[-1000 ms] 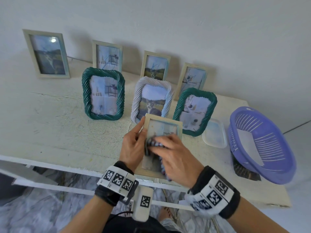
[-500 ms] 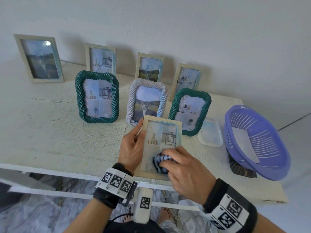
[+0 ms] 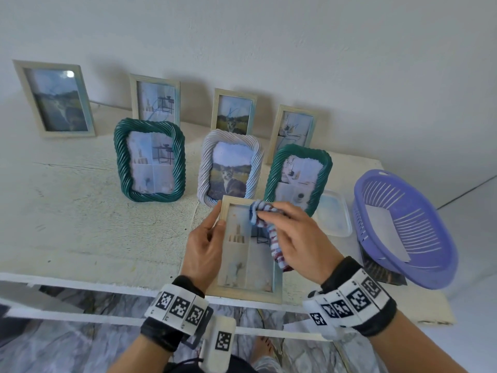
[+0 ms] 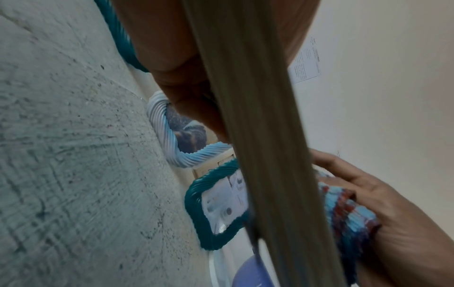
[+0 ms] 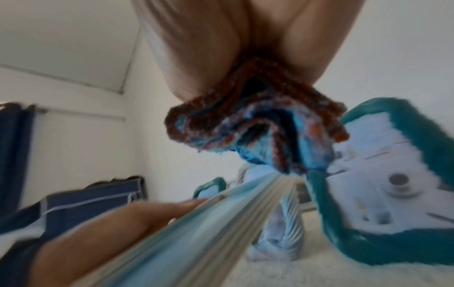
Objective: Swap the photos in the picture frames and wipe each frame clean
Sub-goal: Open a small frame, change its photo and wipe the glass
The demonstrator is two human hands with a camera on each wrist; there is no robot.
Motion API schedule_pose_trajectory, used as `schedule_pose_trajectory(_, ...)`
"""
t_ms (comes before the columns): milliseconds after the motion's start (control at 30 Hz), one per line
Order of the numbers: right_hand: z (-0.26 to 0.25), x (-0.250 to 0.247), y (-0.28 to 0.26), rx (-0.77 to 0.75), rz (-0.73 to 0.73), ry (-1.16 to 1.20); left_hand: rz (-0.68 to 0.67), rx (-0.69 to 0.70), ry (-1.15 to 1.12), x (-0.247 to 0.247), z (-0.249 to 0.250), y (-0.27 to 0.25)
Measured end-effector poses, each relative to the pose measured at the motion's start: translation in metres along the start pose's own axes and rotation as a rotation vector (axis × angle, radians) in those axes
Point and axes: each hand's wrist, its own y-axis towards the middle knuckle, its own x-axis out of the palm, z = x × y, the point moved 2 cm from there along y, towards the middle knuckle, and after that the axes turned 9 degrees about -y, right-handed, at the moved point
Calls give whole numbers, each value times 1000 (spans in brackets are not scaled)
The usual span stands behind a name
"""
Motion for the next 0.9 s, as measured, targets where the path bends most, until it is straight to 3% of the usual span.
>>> schedule_pose_trajectory(100,21,-18,-7,145,233,130,37,-3,4,-5,2,0)
schedule_pose_trajectory(200,51,-28,-16,347,327,-8,41,5,20,-10,3,2)
schedule_pose_trajectory(300,81,-24,-22,519,234,-241,33,-1,2,-14,2,6)
schedule_pose_trajectory(433,112,-8,-14,656,114,-349,21,-8,-39,-14,6,9)
schedule_pose_trajectory(767,172,37,11,662,-269,-287,7,-5,-19,-10,7,12)
schedule_pose_trajectory(833,176,40,10,665,-284,-266,5,-2,-13,-9,7,13)
schedule_pose_trajectory(900,172,37,8,655,-209,-252,-1,-2,-14,-7,7,13)
